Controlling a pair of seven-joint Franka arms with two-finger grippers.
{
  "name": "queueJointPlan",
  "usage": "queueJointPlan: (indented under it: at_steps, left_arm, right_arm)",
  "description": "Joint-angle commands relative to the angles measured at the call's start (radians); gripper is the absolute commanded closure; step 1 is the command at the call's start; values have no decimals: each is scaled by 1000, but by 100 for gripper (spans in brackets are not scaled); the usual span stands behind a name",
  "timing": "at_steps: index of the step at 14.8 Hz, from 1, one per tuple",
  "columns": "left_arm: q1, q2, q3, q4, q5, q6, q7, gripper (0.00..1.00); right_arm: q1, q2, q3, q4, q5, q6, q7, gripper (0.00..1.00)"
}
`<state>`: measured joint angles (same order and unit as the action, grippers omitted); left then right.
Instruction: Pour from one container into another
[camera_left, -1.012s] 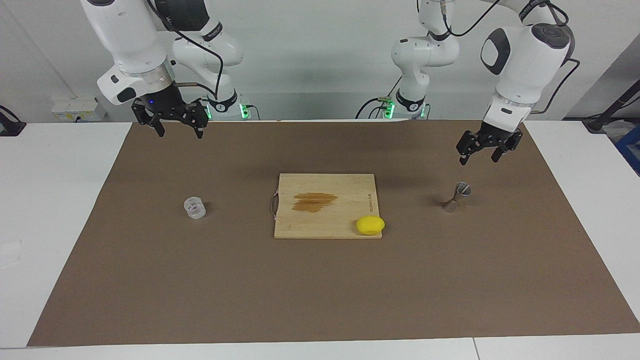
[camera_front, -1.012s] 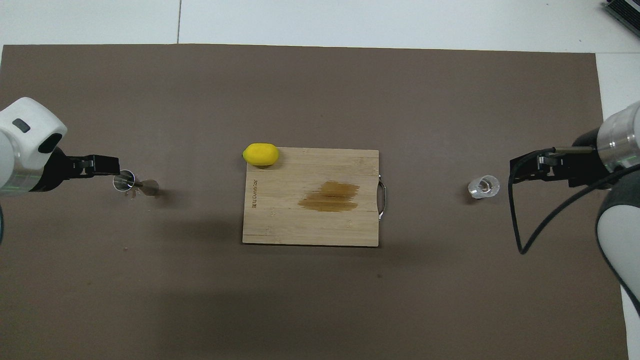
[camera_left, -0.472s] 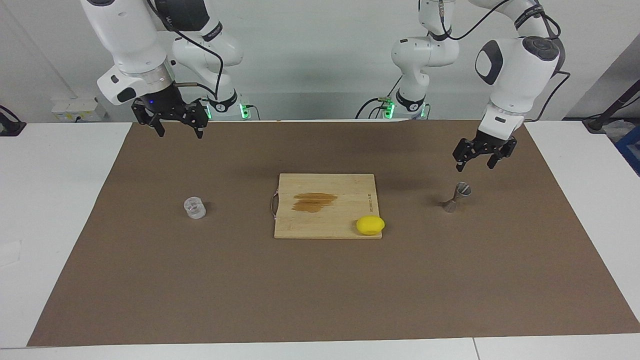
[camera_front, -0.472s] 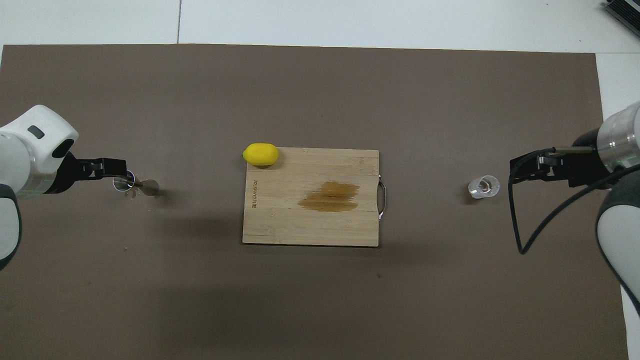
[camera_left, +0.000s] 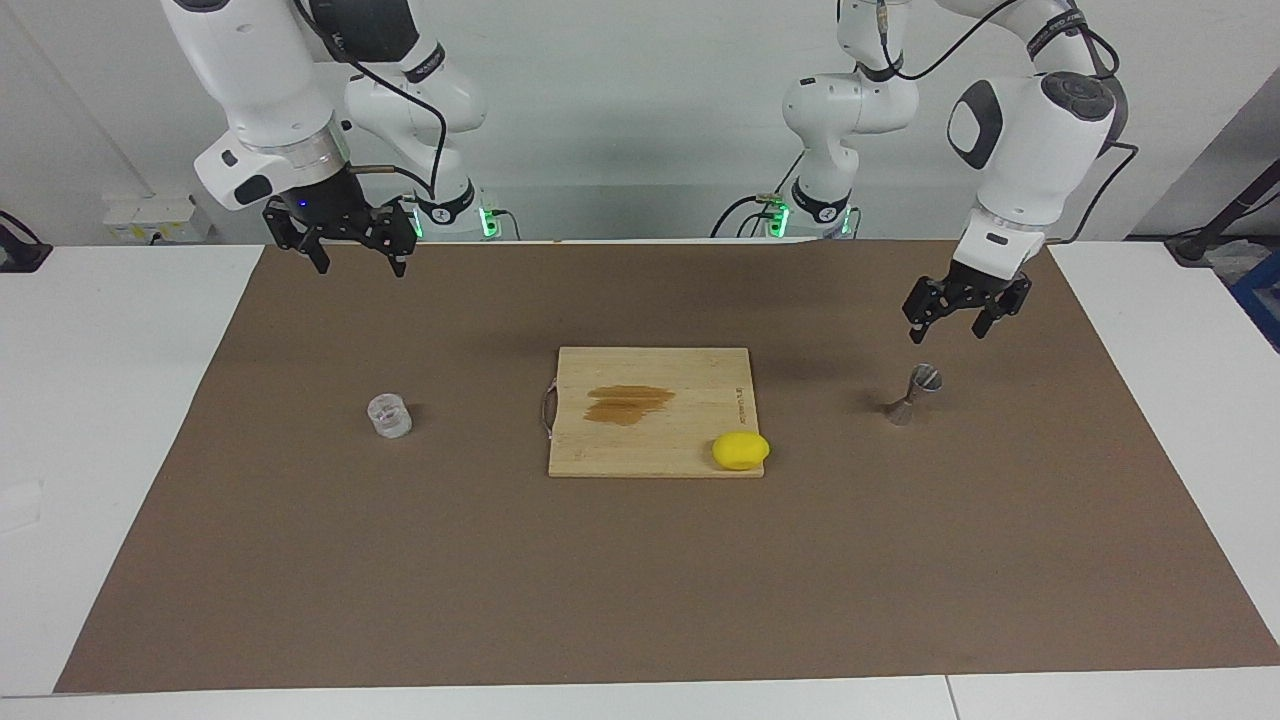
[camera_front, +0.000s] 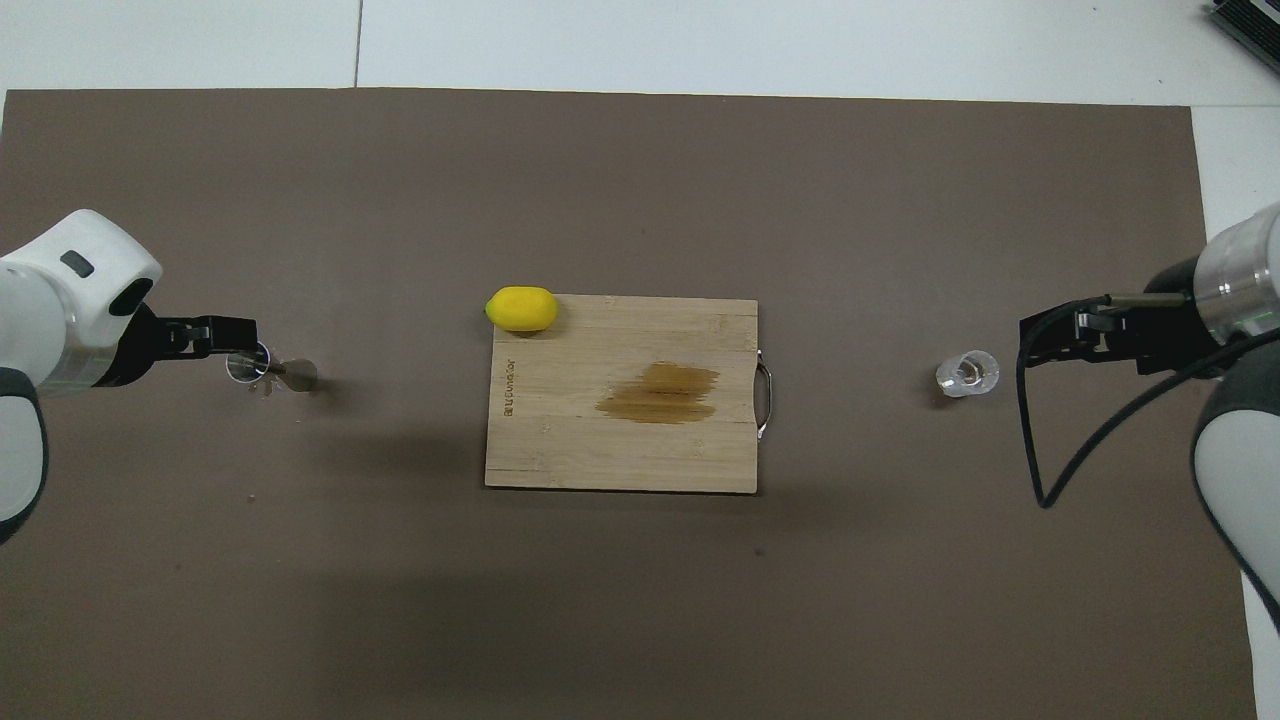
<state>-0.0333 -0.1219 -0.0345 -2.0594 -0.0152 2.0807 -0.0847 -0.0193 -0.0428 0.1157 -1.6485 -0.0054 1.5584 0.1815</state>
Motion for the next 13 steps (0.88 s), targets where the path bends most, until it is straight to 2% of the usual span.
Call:
queueJointPlan:
  at_steps: [1,4,10,13]
  left_arm:
    - [-7,-4,10,19,20,-36,-15,0]
    - [-10,-10,8,16,20,-102,-9,0]
    - [12,-8,19,24,18,-117,0,0]
    - [42,2,24,44,-37,-114,167,0]
  right_arm:
    - [-10,-14,4,-16,4,3,10,0]
    - [-10,-14,4,-16,4,3,10,0]
    - [-10,-14,4,-16,4,2,10,0]
    - [-10,-14,4,-16,4,3,10,0]
